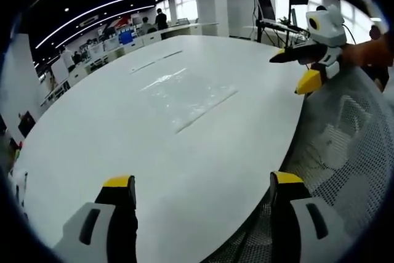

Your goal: Open the resealable bag by pulling the two sides of the seal apart until the entire bag opening is separated and visibly accessible.

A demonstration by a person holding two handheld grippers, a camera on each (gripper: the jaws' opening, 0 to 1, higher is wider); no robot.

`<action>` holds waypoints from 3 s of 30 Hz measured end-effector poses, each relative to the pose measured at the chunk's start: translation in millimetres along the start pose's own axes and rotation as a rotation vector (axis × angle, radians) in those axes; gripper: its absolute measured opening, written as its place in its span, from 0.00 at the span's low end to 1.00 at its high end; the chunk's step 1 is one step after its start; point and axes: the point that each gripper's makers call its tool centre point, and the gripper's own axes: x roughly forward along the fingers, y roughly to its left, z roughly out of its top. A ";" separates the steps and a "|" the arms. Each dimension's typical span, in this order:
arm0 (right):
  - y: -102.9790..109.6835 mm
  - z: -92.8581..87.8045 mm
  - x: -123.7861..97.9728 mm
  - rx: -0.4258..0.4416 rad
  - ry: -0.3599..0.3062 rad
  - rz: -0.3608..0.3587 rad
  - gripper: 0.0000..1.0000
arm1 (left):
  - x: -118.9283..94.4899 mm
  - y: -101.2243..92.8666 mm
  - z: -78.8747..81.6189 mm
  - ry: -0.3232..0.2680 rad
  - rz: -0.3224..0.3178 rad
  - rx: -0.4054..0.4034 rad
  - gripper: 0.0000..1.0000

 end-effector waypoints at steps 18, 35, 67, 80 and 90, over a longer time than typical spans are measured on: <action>1.8 -0.9 0.9 -0.001 0.005 0.010 0.94 | -0.3 2.2 0.4 -0.004 0.009 0.001 0.88; 4.9 3.0 0.4 0.018 -0.001 0.030 0.92 | -1.5 4.6 1.4 -0.006 0.019 -0.006 0.89; -1.1 21.6 81.1 -0.365 0.190 0.249 0.61 | -6.6 1.9 6.8 0.006 -0.015 -0.001 0.84; -8.1 4.1 111.3 -0.396 0.309 0.245 0.39 | -10.7 5.6 15.4 0.013 -0.015 0.029 0.80; -13.5 3.6 119.8 -0.367 0.339 0.239 0.31 | -12.0 4.6 19.9 0.002 -0.004 0.076 0.77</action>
